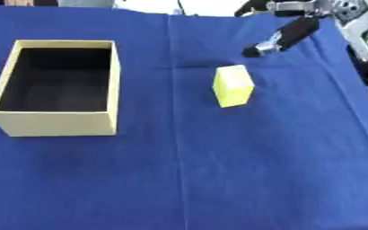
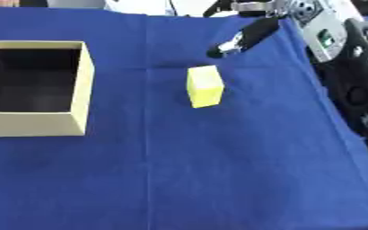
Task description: Pick up objects on the table and place them in the box.
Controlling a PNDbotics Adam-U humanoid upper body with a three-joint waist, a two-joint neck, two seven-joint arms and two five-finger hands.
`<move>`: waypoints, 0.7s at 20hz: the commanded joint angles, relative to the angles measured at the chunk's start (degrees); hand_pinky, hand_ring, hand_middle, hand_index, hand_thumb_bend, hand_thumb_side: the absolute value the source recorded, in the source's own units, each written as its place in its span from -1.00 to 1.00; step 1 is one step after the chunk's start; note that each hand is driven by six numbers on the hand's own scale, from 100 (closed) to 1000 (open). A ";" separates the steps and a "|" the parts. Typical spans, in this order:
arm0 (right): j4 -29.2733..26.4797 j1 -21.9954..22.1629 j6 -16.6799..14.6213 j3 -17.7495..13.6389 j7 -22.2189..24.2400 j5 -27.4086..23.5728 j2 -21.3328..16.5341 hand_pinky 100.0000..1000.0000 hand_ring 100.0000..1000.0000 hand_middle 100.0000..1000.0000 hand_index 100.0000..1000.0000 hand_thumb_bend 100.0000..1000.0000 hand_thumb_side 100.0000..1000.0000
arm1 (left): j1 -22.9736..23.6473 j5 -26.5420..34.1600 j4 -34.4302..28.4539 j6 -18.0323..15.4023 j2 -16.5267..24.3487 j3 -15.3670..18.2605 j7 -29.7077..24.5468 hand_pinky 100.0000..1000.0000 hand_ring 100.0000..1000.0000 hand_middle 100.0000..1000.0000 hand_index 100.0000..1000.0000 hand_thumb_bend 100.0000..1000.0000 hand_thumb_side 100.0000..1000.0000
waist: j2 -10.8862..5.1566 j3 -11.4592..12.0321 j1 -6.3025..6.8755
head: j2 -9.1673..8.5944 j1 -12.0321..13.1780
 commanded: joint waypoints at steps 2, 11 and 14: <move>0.88 -1.45 -9.16 1.18 7.83 -1.04 -2.71 1.00 1.00 0.89 1.00 -0.07 0.76 | -0.12 -0.32 -0.90 0.05 1.75 0.12 -0.15 0.70 0.56 0.28 0.11 -0.64 0.58 | -1.44 -0.26 -0.01 | 0.60 0.42; 0.46 -0.38 -10.60 2.70 7.83 -2.98 -3.59 1.00 0.99 0.83 1.00 -0.15 0.36 | 0.02 -0.52 -0.90 0.24 1.79 0.15 -0.24 0.70 0.56 0.28 0.10 -0.64 0.57 | -1.60 -0.55 -0.23 | 0.87 0.91; -0.12 -0.20 -11.06 3.19 7.83 -4.00 -3.71 0.99 0.98 0.82 1.00 -0.15 0.45 | 0.02 -0.48 -0.90 0.23 1.80 0.08 -0.38 0.70 0.56 0.28 0.10 -0.64 0.57 | -1.62 -0.69 -0.30 | 0.98 1.03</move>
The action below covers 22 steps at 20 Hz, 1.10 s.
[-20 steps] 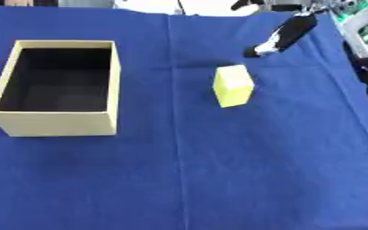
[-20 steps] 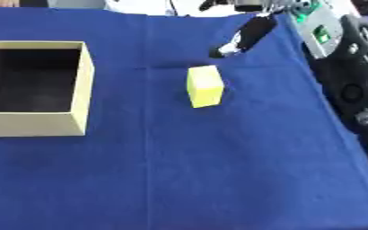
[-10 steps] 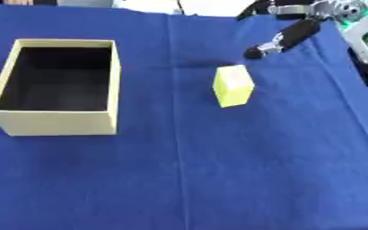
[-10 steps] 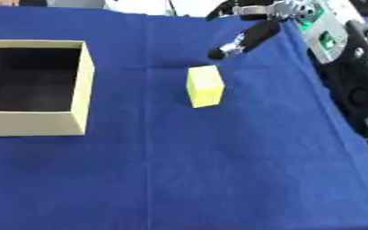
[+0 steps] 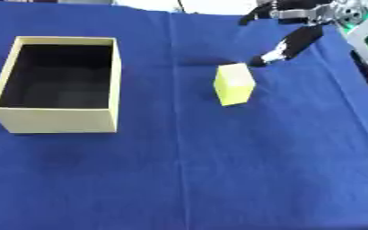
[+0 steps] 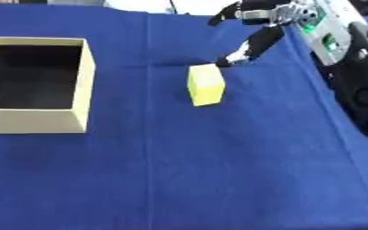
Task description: Pick up objects on the table and place them in the box.
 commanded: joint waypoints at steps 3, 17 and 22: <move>-2.22 -0.86 -10.00 0.36 9.19 -2.02 -2.28 0.98 0.97 0.83 1.00 -0.16 0.59 | -0.10 -0.44 -0.90 0.17 1.34 0.07 -0.36 0.70 0.56 0.28 0.10 -0.65 0.57 | -1.49 -0.24 0.05 | 0.63 0.27; -1.39 -0.29 -11.85 2.55 9.19 -5.13 -1.13 0.95 0.96 0.82 1.00 -0.35 0.67 | -0.17 -0.38 -0.90 0.11 1.31 0.03 -0.54 0.69 0.56 0.28 0.10 -0.65 0.55 | -1.90 -0.22 0.34 | 1.23 0.64; -0.16 0.14 -11.91 3.73 9.19 -6.82 -0.46 0.94 0.95 0.80 1.00 -0.44 0.56 | -0.21 -0.34 -0.90 0.09 1.30 0.03 -0.58 0.69 0.56 0.28 0.10 -0.65 0.54 | -2.10 -0.21 0.49 | 1.33 0.59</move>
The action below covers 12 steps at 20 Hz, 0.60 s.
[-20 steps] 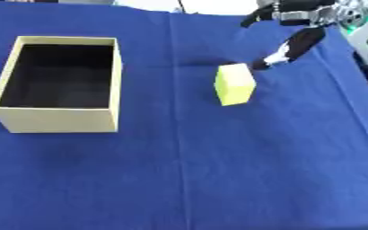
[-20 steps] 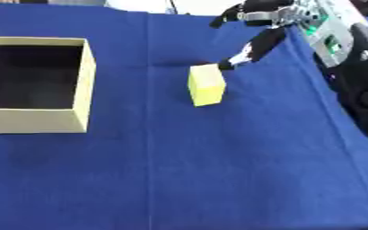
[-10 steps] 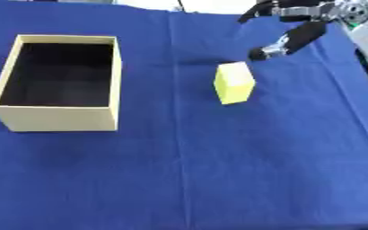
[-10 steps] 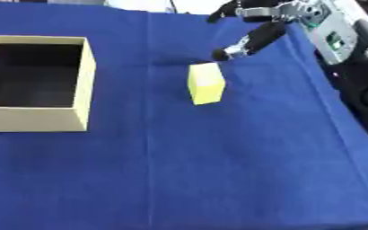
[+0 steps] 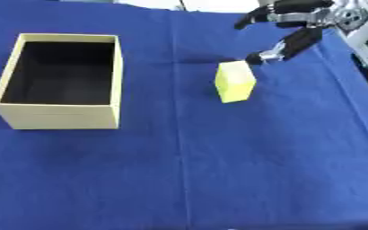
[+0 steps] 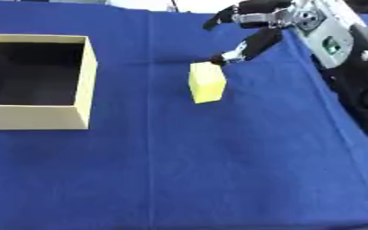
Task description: Pick up objects on the table and place them in the box.
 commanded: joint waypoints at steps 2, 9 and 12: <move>0.59 -0.46 -10.53 0.31 10.44 -1.95 -0.58 0.94 0.95 0.80 1.00 -0.45 0.49 | -0.48 -0.19 -0.90 -0.13 1.30 0.02 -0.33 0.69 0.56 0.27 0.10 -0.65 0.53 | -1.54 0.01 0.36 | 0.37 0.07; 1.26 0.42 -9.46 0.43 10.44 -2.77 0.04 0.92 0.94 0.78 1.00 -0.45 0.14 | -0.46 -0.26 -0.90 -0.13 1.25 0.03 -0.41 0.69 0.56 0.27 0.10 -0.65 0.51 | -1.69 0.06 0.57 | 0.20 -0.07; 1.43 0.61 -8.75 0.47 10.44 -3.12 0.27 0.90 0.92 0.78 1.00 -0.42 0.07 | -0.43 -0.35 -0.90 -0.11 1.21 0.05 -0.47 0.69 0.56 0.27 0.10 -0.65 0.51 | -1.65 0.05 0.57 | 0.20 -0.11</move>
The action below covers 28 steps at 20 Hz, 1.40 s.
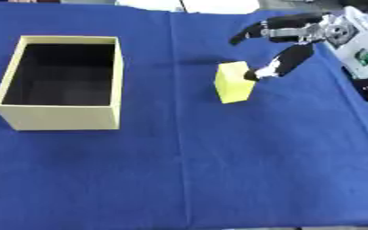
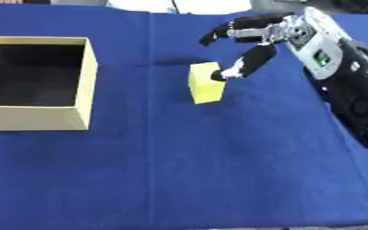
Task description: Pick up objects on the table and place them in the box.
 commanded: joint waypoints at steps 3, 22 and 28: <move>0.03 -0.72 -8.41 -0.50 9.86 -0.01 -0.76 0.90 0.93 0.78 1.00 -0.33 0.03 | -0.43 -0.37 -0.90 -0.04 1.14 0.04 -0.26 0.69 0.56 0.27 0.09 -0.66 0.51 | -1.28 -0.05 0.14 | 0.16 -0.08; 0.19 -0.22 -7.44 -3.03 9.86 9.22 2.08 0.87 0.90 0.72 1.00 -0.09 0.25 | -0.69 -0.56 -0.90 0.02 0.71 -0.03 -0.69 0.69 0.56 0.28 0.09 -0.68 0.52 | -0.22 0.27 0.20 | -0.62 -0.45; 0.21 0.32 -7.31 -2.61 9.86 8.78 2.80 0.83 0.86 0.64 0.96 -0.14 0.27 | -0.76 -0.59 -0.90 0.11 0.63 -0.06 -0.84 0.69 0.56 0.28 0.09 -0.68 0.53 | 0.08 0.52 0.14 | -0.99 -0.63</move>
